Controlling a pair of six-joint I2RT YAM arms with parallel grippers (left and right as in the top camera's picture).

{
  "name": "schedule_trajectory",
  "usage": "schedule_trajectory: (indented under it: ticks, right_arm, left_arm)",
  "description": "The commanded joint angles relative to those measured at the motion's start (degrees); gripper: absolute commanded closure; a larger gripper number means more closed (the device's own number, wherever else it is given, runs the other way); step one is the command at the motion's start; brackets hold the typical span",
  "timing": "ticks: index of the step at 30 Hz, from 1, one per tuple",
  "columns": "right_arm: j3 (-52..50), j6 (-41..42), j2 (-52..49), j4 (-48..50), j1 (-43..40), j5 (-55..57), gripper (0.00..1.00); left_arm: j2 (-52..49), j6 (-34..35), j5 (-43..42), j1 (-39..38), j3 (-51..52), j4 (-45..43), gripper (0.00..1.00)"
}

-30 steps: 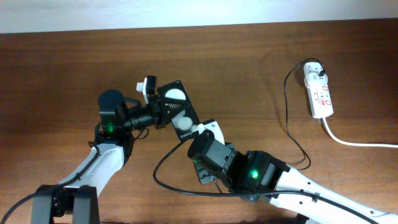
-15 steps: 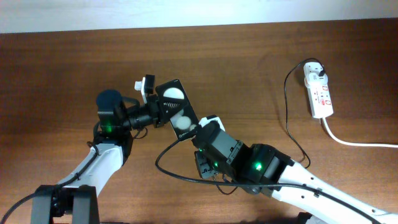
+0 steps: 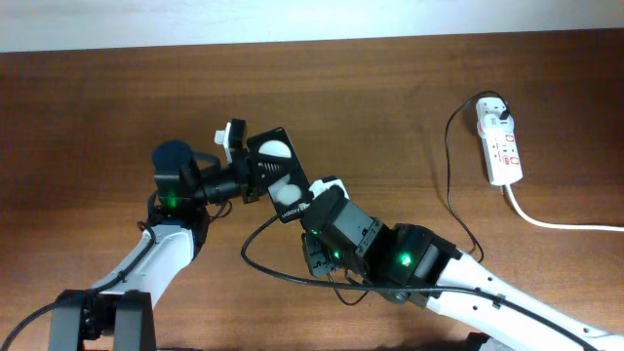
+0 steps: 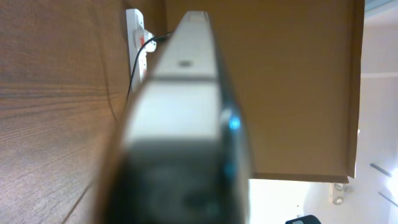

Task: Plug charger to phone and switch on socket
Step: 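Release the cable plug with the right gripper and move it to the power strip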

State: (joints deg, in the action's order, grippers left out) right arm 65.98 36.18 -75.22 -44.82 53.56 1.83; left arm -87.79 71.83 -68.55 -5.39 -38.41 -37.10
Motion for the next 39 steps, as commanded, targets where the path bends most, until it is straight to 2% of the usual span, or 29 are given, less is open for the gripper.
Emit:
schedule_trajectory:
  ticks: [1,8,23,25,31,35,39]
  right_arm:
    - [0.7,0.3,-0.2,0.1,-1.1,4.8,0.92]
    - [0.7,0.3,-0.2,-1.3,-1.1,2.5,0.73]
    - [0.7,0.3,-0.2,-1.6,-1.0,-0.3,0.73]
    - [0.7,0.3,-0.2,-1.3,-1.0,-0.3,0.73]
    - [0.7,0.3,-4.1,0.8,-1.0,0.1,0.95]
    - [0.8,0.1,-4.2,3.3,-1.1,0.1,0.96]
    - [0.9,-1.4,-4.2,5.7,-1.1,0.3,0.96]
  left_arm:
    - [-0.4,-2.3,-6.6,-0.5,-0.4,-0.2,1.00]
    - [-0.4,-2.2,-2.6,-0.5,-0.4,-0.2,1.00]
    - [-0.4,0.6,3.7,-0.5,-0.4,-0.2,1.00]
    - [-0.4,0.7,3.6,-0.5,-0.4,-0.2,1.00]
    - [-0.4,2.1,-0.5,-0.5,-0.4,-0.2,1.00]
    - [-0.4,-3.5,-4.2,-0.8,-0.4,-0.1,1.00]
    - [-0.4,-5.6,-5.3,-3.9,-0.4,-0.2,1.00]
